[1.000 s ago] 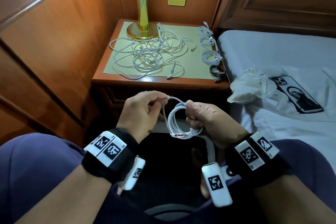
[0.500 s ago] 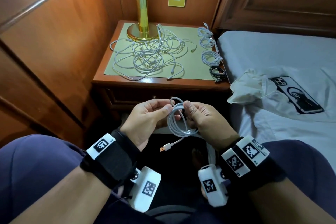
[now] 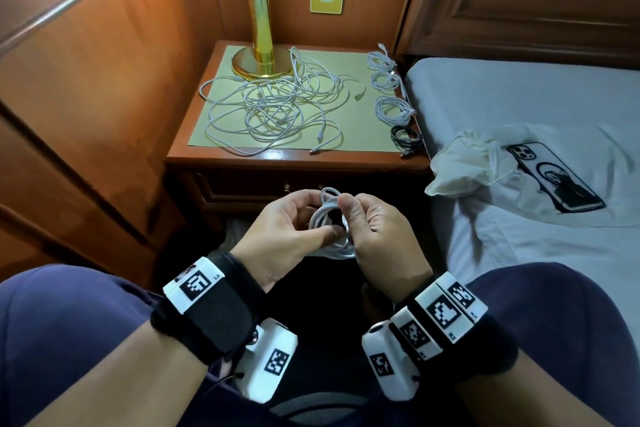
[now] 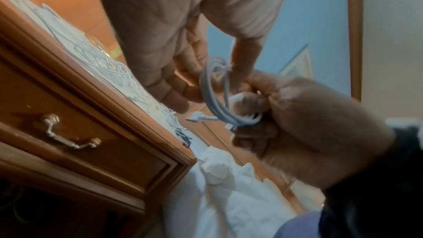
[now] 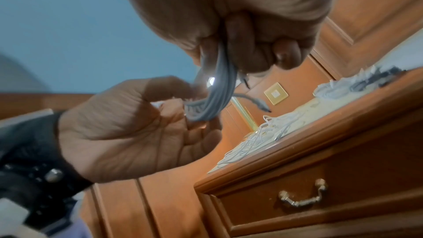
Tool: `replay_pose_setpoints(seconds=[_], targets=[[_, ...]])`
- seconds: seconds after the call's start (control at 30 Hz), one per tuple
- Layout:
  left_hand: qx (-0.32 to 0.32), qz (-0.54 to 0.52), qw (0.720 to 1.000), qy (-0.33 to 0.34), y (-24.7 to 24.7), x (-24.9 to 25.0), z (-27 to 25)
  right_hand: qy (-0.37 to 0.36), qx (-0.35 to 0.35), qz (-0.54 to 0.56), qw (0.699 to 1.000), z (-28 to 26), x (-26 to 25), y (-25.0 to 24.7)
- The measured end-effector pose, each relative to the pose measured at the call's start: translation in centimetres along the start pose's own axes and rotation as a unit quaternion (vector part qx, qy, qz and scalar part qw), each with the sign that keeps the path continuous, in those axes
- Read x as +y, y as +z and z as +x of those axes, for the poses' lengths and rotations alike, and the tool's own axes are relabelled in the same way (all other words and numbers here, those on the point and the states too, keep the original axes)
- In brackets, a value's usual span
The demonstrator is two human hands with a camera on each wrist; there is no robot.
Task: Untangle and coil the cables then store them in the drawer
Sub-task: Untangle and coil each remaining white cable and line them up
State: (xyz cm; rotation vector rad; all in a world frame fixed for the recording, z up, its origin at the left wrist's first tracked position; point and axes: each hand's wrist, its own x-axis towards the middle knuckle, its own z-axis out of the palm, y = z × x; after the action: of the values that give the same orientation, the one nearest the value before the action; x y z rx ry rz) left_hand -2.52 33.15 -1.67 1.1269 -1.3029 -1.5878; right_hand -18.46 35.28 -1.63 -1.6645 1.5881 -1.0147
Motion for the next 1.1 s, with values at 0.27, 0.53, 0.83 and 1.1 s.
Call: replay_pose_setpoints(seconds=[0.27, 0.53, 0.83, 1.1], targets=[[0.099, 0.138, 0.984, 0.061, -0.2, -0.3, -0.2, -0.053, 0.074, -0.141, 0.986, 0.7, 0.7, -0.4], [0.051, 0.332, 0.938, 0.085, -2.4, 1.1, 0.3, -0.103, 0.134, -0.201, 0.965, 1.1, 0.3, -1.0], [-0.165, -0.071, 0.977, -0.117, -3.4, 3.0, -0.5, -0.223, 0.142, -0.291, 0.920, 1.3, -0.5, -0.5], [-0.091, -0.106, 0.988, -0.071, -2.0, 1.4, -0.4, -0.137, 0.077, -0.171, 0.973, 1.4, 0.6, -1.1]])
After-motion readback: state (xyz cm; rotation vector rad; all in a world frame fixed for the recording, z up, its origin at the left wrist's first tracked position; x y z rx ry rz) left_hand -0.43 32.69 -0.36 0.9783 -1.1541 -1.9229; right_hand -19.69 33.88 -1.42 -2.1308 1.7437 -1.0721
